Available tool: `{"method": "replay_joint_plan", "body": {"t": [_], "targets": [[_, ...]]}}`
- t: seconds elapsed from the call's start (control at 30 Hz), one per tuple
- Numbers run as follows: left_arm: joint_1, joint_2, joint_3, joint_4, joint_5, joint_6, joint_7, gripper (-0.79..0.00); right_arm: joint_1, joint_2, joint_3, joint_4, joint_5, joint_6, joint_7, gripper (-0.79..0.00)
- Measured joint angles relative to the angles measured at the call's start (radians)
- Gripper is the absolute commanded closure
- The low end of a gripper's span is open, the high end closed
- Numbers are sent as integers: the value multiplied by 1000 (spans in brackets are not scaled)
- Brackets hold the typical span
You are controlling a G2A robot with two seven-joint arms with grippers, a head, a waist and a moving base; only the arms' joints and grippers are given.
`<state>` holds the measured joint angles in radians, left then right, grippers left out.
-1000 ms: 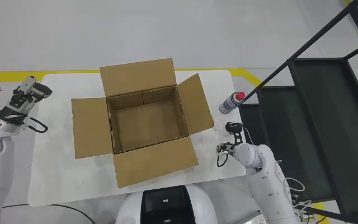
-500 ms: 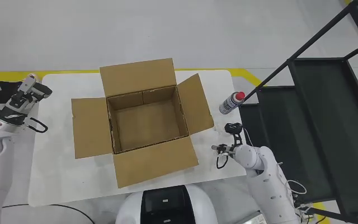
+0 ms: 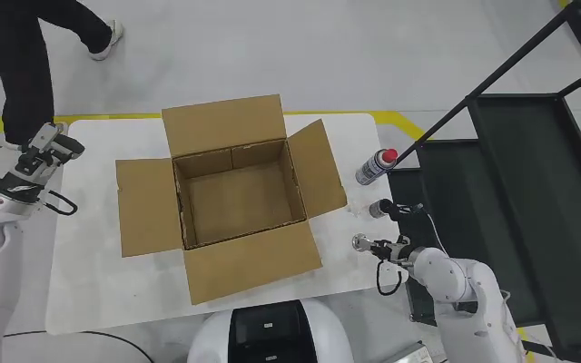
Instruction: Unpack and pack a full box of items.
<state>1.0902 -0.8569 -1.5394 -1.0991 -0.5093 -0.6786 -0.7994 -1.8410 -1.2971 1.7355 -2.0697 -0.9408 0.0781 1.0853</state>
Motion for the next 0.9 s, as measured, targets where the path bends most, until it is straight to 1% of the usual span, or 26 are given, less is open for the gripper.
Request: {"method": "replay_joint_plan", "body": {"t": [0.7, 0.8, 0.9], "targets": [[0, 0, 0, 0, 0, 0, 0, -785, 2, 3, -4, -12, 3, -5, 0, -785], [0, 0, 0, 0, 0, 0, 0, -785, 14, 3, -19, 29, 6, -1, -27, -785], [0, 0, 0, 0, 0, 0, 0, -785, 53, 5, -68, 97, -63, 9, -28, -785]]}}
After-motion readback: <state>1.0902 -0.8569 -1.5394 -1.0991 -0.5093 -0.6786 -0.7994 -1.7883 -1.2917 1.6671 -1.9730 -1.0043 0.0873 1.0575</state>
